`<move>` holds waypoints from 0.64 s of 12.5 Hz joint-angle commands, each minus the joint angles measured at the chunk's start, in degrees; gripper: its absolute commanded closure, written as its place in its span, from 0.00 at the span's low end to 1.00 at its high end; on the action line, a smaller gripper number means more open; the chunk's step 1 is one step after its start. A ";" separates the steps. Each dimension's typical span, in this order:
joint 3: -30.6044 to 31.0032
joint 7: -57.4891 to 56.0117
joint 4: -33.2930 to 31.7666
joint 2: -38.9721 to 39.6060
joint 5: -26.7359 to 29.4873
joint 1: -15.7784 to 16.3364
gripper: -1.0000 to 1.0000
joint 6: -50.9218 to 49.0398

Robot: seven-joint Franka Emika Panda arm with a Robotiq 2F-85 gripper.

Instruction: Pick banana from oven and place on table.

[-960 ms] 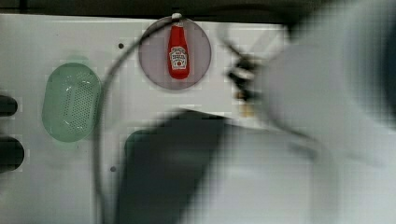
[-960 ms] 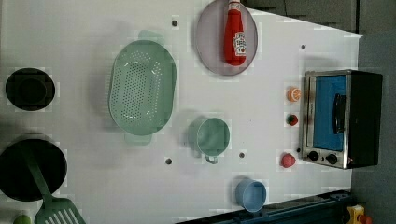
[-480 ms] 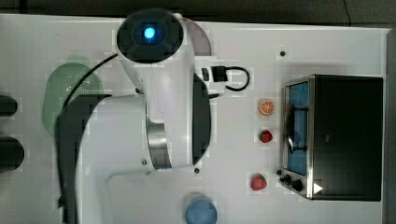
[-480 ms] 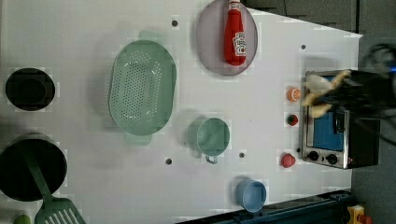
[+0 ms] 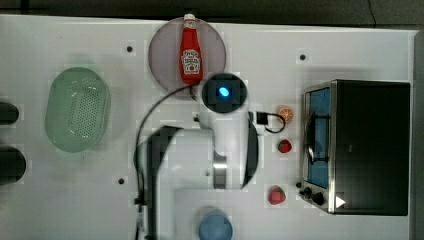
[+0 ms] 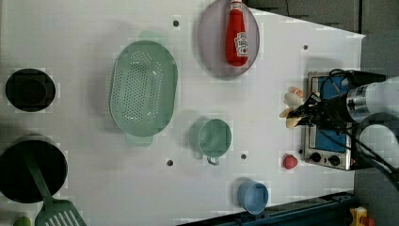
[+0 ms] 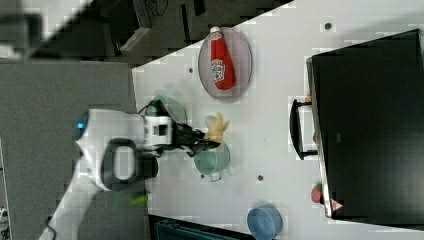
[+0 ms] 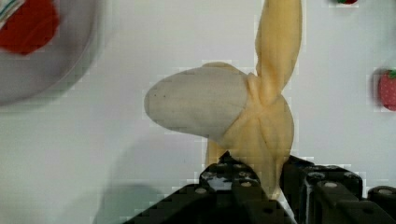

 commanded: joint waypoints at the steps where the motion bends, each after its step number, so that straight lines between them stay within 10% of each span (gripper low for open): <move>1: -0.74 1.94 -3.49 0.74 -0.06 -0.95 0.78 8.90; 5: -1.19 1.94 -7.95 4.84 -0.05 -1.02 0.75 18.84; 8: -1.72 1.94 -8.15 6.29 -0.04 -1.17 0.42 18.88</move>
